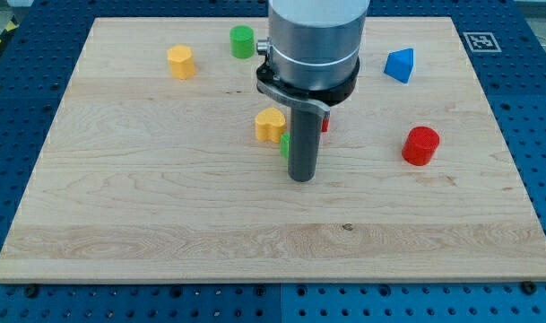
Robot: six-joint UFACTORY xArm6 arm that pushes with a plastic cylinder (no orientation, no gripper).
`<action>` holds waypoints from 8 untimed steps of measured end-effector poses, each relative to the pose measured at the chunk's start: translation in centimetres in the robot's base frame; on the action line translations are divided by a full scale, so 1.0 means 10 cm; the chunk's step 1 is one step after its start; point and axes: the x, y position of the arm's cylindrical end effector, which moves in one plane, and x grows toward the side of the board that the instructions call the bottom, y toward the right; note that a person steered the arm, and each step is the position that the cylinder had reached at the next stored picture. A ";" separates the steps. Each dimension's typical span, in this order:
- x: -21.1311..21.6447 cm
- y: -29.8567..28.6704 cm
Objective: Point your arm to the right side of the red circle
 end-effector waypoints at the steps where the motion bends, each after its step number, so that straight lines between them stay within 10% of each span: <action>1: -0.04 0.00; 8: 0.18 0.67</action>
